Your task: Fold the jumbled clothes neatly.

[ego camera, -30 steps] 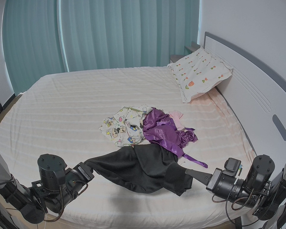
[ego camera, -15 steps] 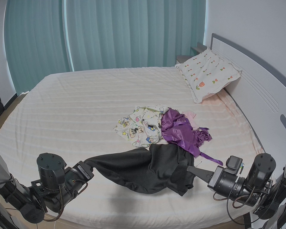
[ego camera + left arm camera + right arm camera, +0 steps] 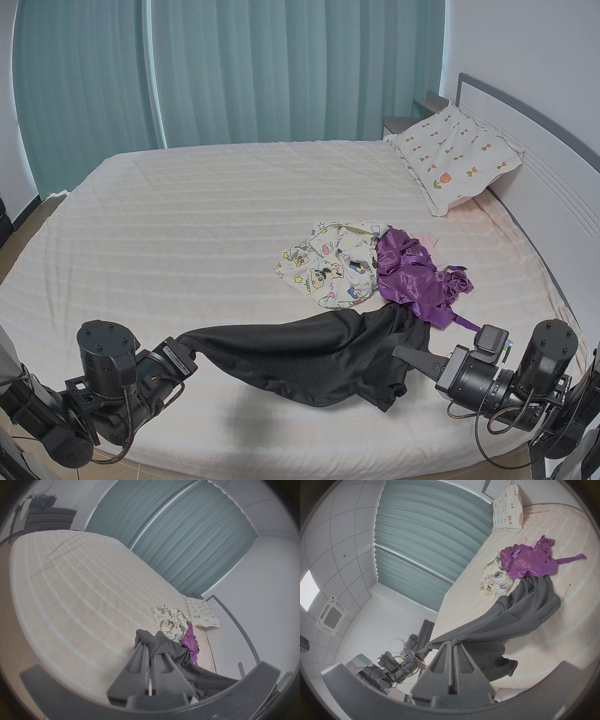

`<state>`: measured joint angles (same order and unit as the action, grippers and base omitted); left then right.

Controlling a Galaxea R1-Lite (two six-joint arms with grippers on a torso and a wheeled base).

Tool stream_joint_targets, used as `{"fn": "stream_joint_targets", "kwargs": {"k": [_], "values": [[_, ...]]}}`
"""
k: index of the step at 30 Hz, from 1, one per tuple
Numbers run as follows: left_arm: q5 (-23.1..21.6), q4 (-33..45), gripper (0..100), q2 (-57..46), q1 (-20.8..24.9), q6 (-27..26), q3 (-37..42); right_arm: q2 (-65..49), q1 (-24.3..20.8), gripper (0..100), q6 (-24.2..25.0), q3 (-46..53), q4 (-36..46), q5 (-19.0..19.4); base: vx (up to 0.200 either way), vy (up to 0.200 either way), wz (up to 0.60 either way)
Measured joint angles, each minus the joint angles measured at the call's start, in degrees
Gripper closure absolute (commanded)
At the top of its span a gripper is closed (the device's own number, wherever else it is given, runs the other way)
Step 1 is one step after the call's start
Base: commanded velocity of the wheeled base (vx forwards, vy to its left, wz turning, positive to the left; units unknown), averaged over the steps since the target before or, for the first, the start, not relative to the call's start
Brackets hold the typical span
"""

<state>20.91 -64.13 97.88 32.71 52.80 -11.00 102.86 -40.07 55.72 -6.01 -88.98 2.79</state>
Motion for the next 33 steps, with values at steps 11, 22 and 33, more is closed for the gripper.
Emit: {"fn": "stream_joint_targets", "kwargs": {"k": [11,22,33], "values": [[0.1,0.0,100,-0.1,0.0,0.0,-0.1,-0.3,1.2,100,-0.1,-0.1,0.0,0.0,0.000,0.200,0.00],[0.1,0.0,100,-1.1,0.0,-0.1,-0.2,-0.8,1.3,100,-0.1,-0.1,0.0,0.0,0.000,0.200,0.00],[-0.1,0.1,100,-1.7,0.0,-0.1,0.0,-1.8,1.2,100,-1.0,0.0,0.0,0.0,0.000,0.200,0.00]]}}
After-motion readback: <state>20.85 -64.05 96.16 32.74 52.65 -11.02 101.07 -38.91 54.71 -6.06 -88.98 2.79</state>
